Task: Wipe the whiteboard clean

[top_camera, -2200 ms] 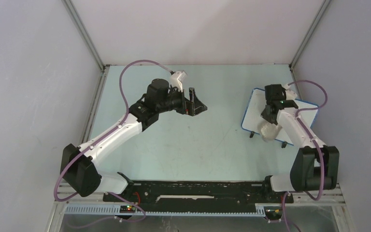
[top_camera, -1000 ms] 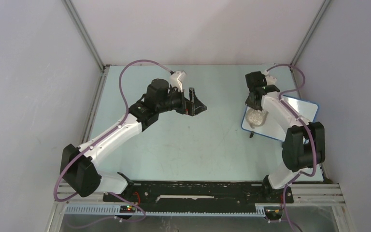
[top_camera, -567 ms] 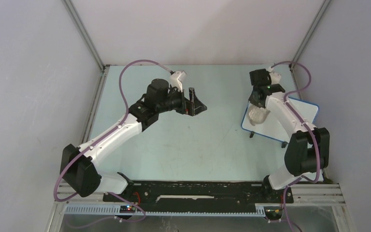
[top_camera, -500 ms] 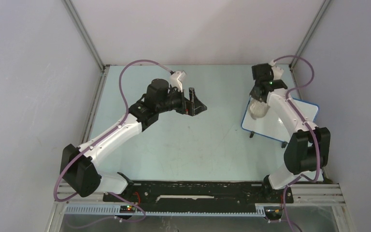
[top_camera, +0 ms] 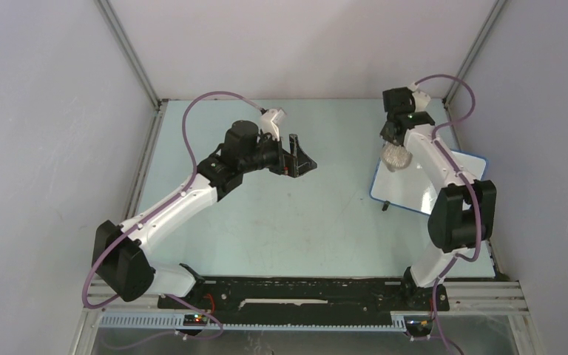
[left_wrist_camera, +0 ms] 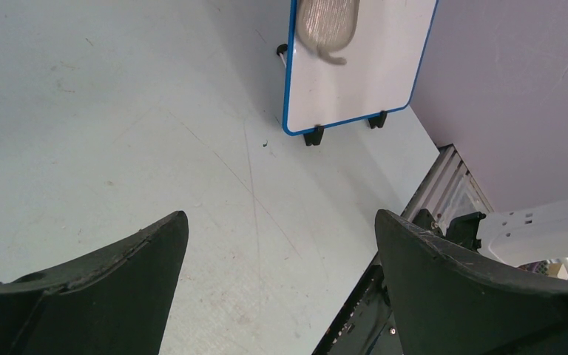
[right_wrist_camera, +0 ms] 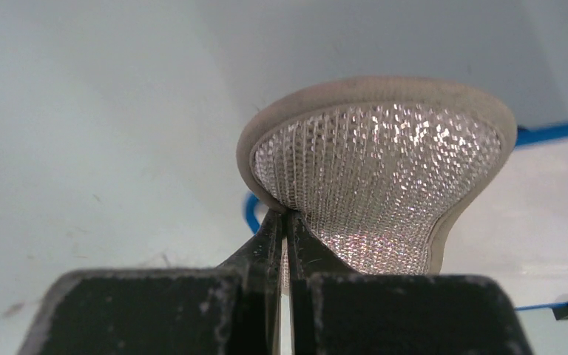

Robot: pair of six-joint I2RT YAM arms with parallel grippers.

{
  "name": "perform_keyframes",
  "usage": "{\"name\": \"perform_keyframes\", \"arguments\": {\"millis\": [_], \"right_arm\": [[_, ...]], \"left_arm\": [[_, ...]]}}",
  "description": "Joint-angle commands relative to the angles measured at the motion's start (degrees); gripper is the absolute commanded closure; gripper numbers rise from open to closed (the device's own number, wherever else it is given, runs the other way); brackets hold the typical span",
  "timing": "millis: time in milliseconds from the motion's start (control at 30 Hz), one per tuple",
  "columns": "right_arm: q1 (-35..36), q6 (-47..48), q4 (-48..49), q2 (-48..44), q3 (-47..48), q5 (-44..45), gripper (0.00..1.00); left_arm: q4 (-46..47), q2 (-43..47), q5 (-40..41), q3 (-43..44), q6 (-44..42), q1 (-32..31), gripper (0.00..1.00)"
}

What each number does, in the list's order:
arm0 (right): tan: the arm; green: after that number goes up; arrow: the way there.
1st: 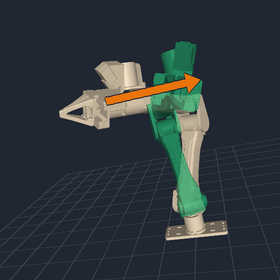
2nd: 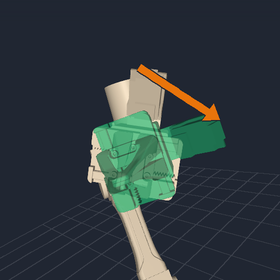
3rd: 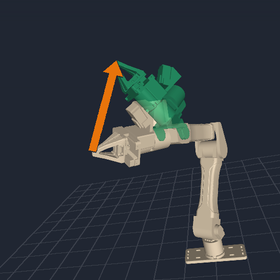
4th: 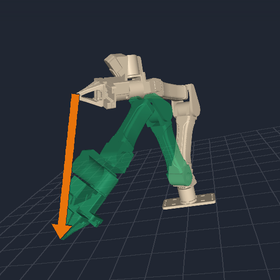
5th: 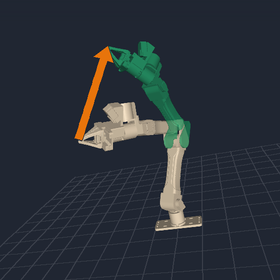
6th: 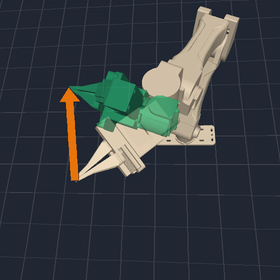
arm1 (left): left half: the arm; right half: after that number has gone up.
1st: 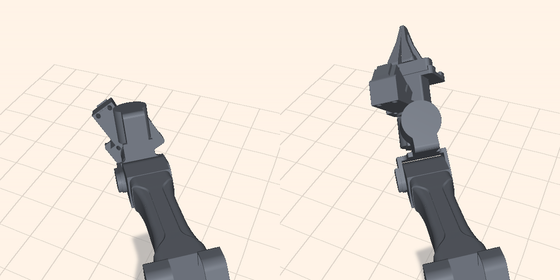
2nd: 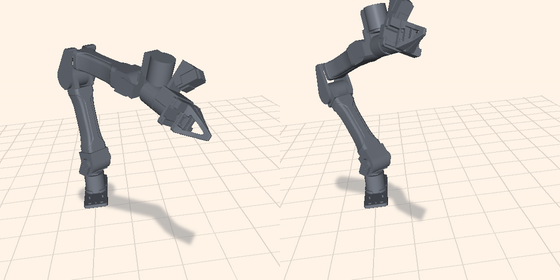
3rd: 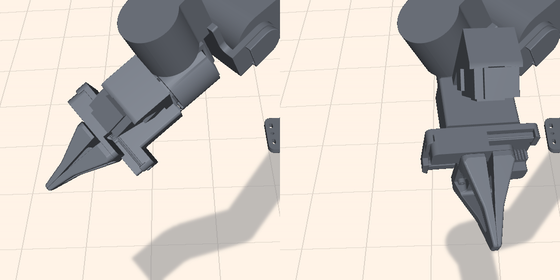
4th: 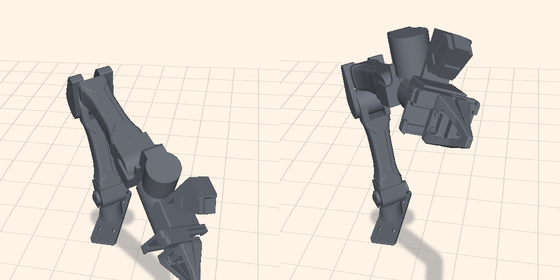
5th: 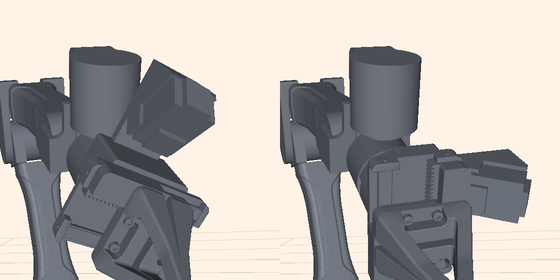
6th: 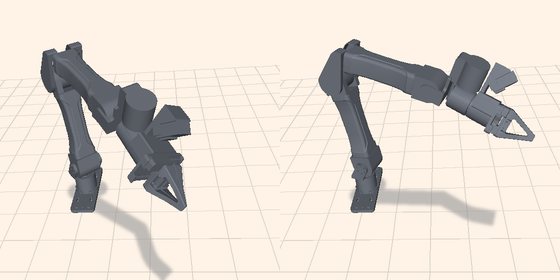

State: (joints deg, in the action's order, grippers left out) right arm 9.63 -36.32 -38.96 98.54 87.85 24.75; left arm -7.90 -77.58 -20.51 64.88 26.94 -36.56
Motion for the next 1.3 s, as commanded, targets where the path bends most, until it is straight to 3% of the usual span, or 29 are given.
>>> {"name": "perform_keyframes", "arguments": {"millis": [0,233,400,567,967,1267], "right_arm": [[0.26,-3.56,-0.94,-2.43,-8.69,0.51,1.0],[-1.55,-5.15,-1.15,-11.01,-21.55,1.63,1.0],[-2.59,-3.7,-2.2,-17.2,-23.03,2.5,1.0],[-2.65,-1.82,3.59,-20.92,-22.03,-0.74,1.0],[-0.67,0.81,0.19,-5.73,-1.41,-2.31,1.0],[-2.34,-2.57,1.03,-6.32,-13.67,-2.07,1.0]], "left_arm": [[0.94,1.49,0.13,1.17,-0.59,0.31,0.01],[1.33,2.13,-0.31,1.06,-0.24,0.18,0.01],[1.29,2.41,-0.36,1.12,-0.25,0.24,0.01],[1.26,1.71,-0.41,1.12,-0.22,0.28,0.01],[0.17,0.41,1.0,1.47,-1.41,0.26,0.01],[0.49,0.56,0.38,1.31,-0.92,0.17,0.01]]}}
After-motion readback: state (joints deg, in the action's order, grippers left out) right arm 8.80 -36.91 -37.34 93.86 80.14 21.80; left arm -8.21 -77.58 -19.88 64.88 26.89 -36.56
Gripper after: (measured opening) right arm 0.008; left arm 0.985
